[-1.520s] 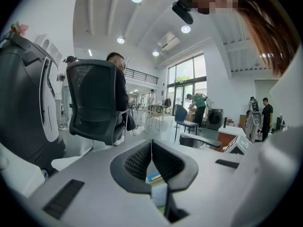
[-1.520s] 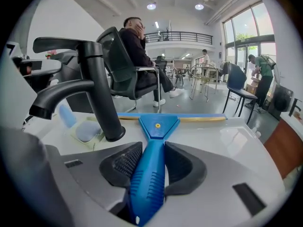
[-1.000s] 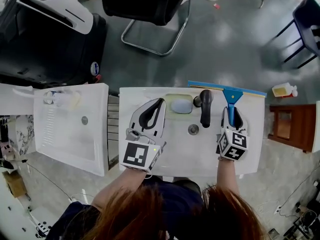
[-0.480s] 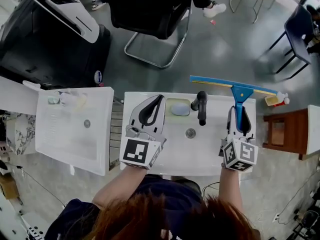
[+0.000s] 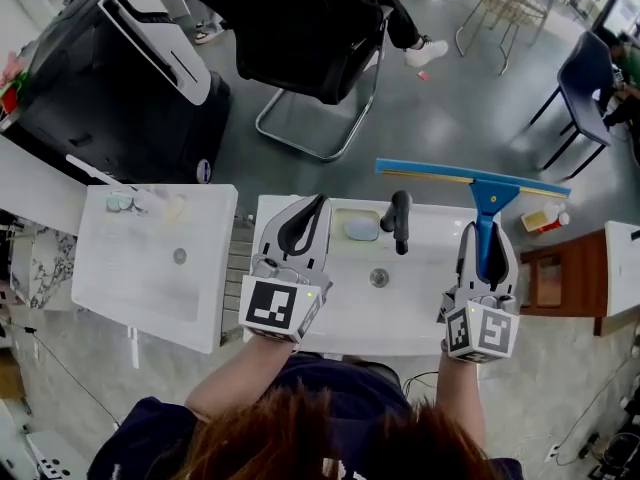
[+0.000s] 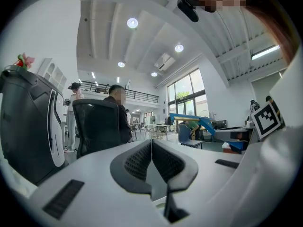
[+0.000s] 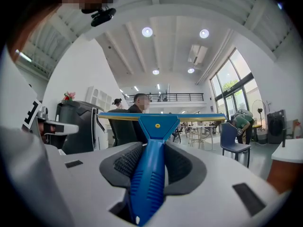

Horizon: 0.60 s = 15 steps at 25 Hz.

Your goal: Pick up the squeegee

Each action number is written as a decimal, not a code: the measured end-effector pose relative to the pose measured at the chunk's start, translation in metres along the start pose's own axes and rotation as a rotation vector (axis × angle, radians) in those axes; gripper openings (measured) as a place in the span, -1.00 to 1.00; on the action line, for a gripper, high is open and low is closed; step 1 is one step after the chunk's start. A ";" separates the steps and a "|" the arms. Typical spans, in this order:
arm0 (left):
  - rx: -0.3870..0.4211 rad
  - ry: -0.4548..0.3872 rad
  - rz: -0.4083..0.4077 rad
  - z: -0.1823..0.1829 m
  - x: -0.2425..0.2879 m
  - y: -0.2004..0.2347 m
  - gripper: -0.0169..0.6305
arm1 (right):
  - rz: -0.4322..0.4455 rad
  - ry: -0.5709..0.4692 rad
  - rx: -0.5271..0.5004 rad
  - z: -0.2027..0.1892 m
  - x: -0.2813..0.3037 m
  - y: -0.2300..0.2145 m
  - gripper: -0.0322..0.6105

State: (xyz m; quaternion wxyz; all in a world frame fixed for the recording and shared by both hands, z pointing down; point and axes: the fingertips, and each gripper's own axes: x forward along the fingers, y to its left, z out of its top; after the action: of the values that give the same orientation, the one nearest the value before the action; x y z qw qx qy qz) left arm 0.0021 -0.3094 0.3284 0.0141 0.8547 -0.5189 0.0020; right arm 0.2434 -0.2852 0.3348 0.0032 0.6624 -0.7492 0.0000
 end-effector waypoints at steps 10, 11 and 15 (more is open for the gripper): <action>-0.049 -0.112 0.016 0.040 -0.018 0.000 -0.88 | 0.022 -0.059 -0.014 0.034 -0.019 0.024 -0.40; -0.046 -0.111 0.016 0.042 -0.019 -0.001 -0.88 | 0.025 -0.062 -0.015 0.036 -0.020 0.025 -0.40; -0.008 -0.062 0.005 0.038 -0.025 -0.003 -0.88 | 0.024 -0.074 -0.010 0.043 -0.025 0.027 -0.40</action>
State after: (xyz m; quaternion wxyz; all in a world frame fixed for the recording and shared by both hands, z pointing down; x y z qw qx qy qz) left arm -0.0068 -0.2867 0.2902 0.0016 0.8530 -0.5213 -0.0263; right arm 0.2199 -0.2577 0.2919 -0.0213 0.6528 -0.7567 -0.0281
